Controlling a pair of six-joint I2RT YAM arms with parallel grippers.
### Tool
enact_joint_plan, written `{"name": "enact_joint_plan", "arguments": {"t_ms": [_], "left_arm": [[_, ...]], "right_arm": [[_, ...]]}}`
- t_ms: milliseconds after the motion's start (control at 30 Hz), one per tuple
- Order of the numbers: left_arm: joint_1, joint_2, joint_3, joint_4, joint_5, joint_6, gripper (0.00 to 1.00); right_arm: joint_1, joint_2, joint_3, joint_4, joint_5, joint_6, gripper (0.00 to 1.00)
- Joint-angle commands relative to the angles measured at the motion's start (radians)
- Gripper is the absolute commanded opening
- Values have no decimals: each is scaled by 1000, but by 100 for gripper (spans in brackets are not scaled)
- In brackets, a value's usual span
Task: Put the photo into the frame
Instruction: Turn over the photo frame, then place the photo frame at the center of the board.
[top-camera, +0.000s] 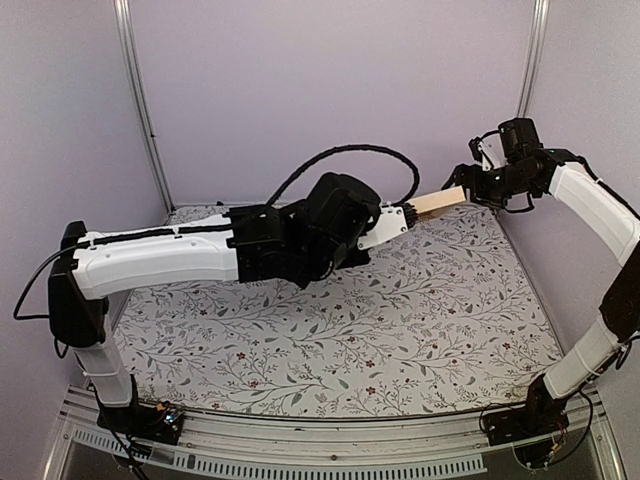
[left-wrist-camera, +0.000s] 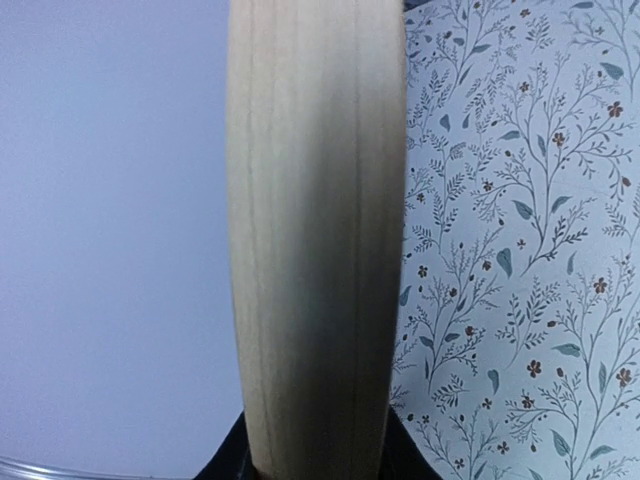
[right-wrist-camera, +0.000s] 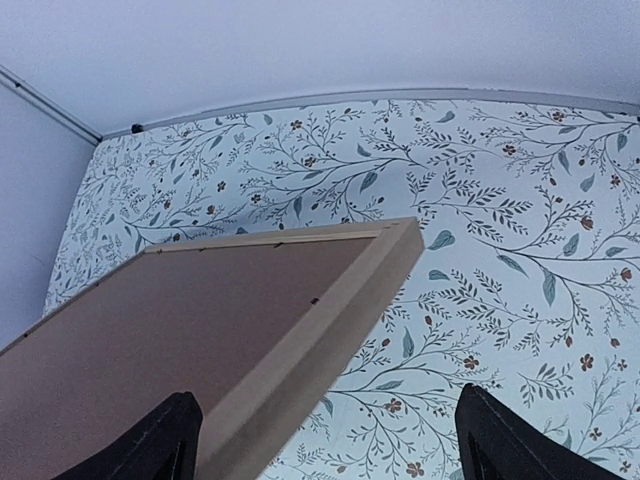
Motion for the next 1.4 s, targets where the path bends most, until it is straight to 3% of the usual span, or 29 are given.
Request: {"name": "enact_joint_plan", "arguments": {"t_ms": [0,367,800,933,1100,1367], "left_arm": [[56,-116,154,100,-89,-15,0],[243,-136,424,-122,172,-336,0],[582,-235,453,-172,676,-839,0],[714,-271,356,-110,882,-1005,0],[870,-368,13,170,1163,-1258,0],[924,-359,-324,534,1378,-1546,0]], "right_arm": [[-38,-51,-4,3,-4,2,92],[-70,-73,-7,15,-17,15,92],[-70,-55,-29,15,-68,15,90],[-70,-54,-40,17,-79,15,90],[-69,-47,-60,25,-94,16,89],[-71,-20,-65,27,-114,17,88]]}}
